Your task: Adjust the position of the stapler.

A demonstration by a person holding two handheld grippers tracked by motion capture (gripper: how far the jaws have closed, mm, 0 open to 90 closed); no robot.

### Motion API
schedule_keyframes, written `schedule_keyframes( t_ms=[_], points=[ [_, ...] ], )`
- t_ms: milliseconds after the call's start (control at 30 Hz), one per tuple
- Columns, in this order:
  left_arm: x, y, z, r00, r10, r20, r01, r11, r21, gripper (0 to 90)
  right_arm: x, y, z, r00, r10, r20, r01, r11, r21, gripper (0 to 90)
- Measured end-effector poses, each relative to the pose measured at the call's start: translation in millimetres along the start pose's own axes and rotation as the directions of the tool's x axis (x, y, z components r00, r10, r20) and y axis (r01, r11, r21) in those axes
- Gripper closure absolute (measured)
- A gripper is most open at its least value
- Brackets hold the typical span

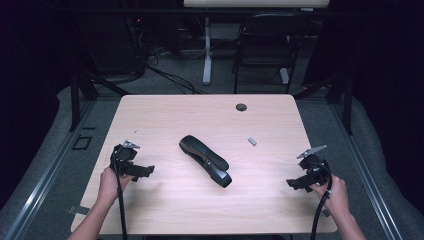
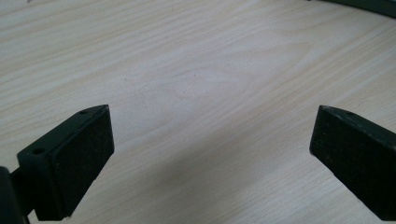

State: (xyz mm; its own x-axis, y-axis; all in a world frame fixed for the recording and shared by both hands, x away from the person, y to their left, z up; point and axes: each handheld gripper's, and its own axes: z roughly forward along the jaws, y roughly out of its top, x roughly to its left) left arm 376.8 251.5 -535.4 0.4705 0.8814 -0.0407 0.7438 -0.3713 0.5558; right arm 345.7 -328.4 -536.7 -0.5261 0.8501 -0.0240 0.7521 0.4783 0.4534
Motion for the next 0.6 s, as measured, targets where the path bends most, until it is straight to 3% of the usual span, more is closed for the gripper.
schedule_keyframes(
  t_ms=[300, 467, 533, 600],
  points=[
    [-5.3, 4.5, 9.2, 0.9998, 0.019, -0.004, -0.019, 0.9996, 0.021, 0.0, 3.0, 1.8, -3.1, 0.9987, -0.004, -0.051, 0.003, 1.000, -0.020, 1.6],
    [-7.3, 6.2, 13.5, 0.9993, 0.036, -0.005, -0.036, 0.9990, 0.027, 0.0, 11.2, 8.0, 2.2, 0.9975, -0.034, -0.061, 0.035, 0.999, 0.016, 0.0],
    [-9.0, 8.7, 14.7, 0.9972, 0.074, -0.011, -0.074, 0.9969, 0.028, 0.0, 13.9, 11.3, 6.5, 0.9955, -0.069, -0.065, 0.073, 0.996, 0.052, 0.0],
    [-11.6, 9.4, 14.1, 0.9931, 0.114, -0.027, -0.113, 0.9934, 0.021, 0.0, 15.6, 13.8, 8.8, 0.9954, -0.072, -0.064, 0.076, 0.995, 0.057, 0.0]
  ],
)
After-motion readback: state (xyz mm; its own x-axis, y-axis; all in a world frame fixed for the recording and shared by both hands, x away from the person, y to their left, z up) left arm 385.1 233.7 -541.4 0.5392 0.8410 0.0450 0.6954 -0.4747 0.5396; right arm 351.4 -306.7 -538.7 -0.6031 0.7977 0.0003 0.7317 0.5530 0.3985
